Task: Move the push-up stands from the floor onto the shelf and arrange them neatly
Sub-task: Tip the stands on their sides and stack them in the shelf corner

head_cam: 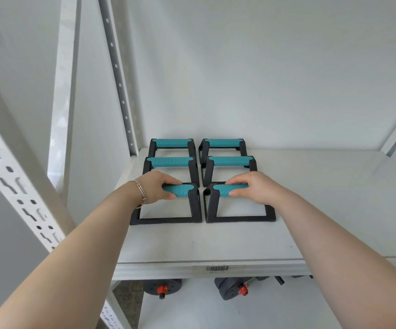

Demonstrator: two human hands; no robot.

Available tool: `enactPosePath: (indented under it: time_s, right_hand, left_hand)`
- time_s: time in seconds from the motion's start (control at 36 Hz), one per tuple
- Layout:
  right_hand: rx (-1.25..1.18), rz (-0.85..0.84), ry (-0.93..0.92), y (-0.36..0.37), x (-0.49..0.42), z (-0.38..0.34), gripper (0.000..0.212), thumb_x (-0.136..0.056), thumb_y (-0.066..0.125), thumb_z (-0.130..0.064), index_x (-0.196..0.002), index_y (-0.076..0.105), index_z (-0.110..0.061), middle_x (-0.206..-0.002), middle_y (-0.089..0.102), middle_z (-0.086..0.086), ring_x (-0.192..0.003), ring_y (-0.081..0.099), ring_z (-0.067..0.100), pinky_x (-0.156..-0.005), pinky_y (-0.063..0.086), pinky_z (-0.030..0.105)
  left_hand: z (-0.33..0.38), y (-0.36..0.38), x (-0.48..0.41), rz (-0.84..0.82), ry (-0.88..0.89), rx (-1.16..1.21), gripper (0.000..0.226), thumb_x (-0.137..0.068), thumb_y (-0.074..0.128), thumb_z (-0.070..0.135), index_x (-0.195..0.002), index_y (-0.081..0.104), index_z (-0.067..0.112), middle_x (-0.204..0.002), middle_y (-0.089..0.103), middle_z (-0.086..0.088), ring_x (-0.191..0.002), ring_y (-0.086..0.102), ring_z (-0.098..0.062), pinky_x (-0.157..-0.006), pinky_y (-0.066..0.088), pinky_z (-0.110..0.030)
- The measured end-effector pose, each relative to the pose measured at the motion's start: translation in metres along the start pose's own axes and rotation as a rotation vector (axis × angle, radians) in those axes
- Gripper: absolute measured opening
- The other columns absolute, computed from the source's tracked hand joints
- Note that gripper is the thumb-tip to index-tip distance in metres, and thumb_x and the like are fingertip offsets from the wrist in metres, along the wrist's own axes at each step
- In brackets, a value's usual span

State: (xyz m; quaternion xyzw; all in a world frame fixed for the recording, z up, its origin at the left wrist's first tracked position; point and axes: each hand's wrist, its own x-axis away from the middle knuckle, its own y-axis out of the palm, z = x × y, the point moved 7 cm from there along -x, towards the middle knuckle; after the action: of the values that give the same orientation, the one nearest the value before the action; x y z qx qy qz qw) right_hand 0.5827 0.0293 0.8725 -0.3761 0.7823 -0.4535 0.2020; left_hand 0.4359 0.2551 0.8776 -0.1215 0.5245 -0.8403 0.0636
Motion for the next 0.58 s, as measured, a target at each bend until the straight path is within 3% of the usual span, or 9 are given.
enactPosePath:
  time_s: [0.58]
  right_hand:
    - [0.025,-0.016,-0.021,-0.0013,-0.0015,0.0017,0.039,-0.088,0.068,-0.033,-0.127,0.064,-0.025,-0.133,0.061,-0.008,-0.125,0.051,0.009,-0.108,0.034,0.024]
  left_hand:
    - [0.0031,0.0028,-0.0011,0.018,-0.004,0.006,0.044,-0.089,0.064,0.022,-0.131,0.057,0.032,-0.128,0.060,0.008,-0.105,0.050,-0.010,-0.097,0.036,-0.021]
